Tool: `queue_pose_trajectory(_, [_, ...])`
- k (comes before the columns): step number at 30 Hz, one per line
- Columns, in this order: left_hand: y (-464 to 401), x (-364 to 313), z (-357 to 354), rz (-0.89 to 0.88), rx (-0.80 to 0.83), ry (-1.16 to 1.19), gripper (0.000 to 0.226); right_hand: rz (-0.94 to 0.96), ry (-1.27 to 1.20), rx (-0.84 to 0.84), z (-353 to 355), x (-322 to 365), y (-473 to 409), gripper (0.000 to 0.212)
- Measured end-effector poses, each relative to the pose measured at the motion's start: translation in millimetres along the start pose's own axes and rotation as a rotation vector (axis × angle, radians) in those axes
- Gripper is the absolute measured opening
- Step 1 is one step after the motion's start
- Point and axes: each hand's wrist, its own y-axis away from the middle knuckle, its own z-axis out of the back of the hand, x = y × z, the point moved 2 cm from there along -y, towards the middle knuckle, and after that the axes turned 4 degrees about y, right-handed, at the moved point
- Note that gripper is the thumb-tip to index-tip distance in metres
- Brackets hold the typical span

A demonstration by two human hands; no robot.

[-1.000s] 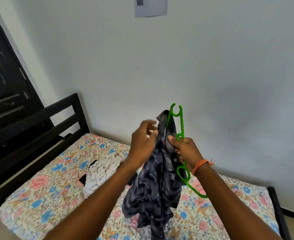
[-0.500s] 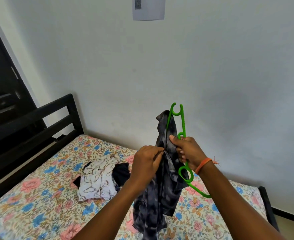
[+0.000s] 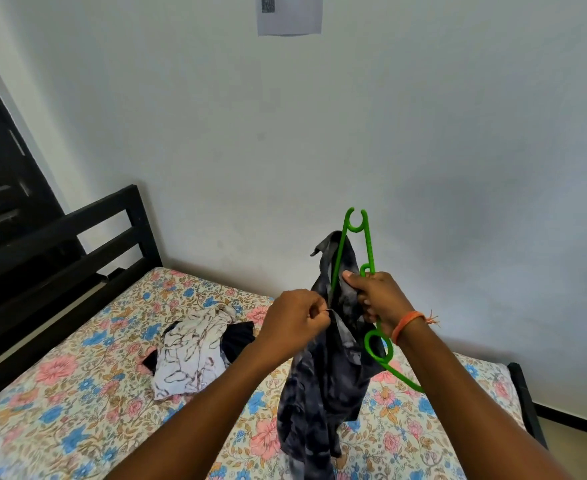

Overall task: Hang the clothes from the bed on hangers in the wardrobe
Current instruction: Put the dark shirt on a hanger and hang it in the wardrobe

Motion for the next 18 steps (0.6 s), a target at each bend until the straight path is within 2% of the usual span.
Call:
queue_pose_trajectory(4, [-5, 0, -10, 0.047, -0.165, -0.21, 0.012, -0.05, -0.057, 0.125, -5, 5, 4, 0.044])
queue_pose_trajectory(9, [-9, 3, -21, -0.032, -0.235, -0.389, 0.016, -0.096, -0.151, 0.213, -14, 11, 6, 0.04])
queue_pose_trajectory(11, [-7, 6, -24, -0.112, -0.201, -0.44, 0.017, -0.123, -0.19, 0.213, -13, 13, 5, 0.04])
queue_pose_trajectory(14, [2, 17, -27, -0.312, -0.116, -0.572, 0.033, -0.181, -0.268, 0.225, -9, 12, 4, 0.041])
queue_pose_trajectory(16, [8, 23, -28, -0.407, -0.137, -0.593, 0.034, -0.223, -0.323, 0.235, -8, 11, 5, 0.044])
queue_pose_trajectory(18, [9, 26, -28, -0.421, -0.213, -0.585, 0.03, -0.248, -0.36, 0.239, -7, 10, 4, 0.048])
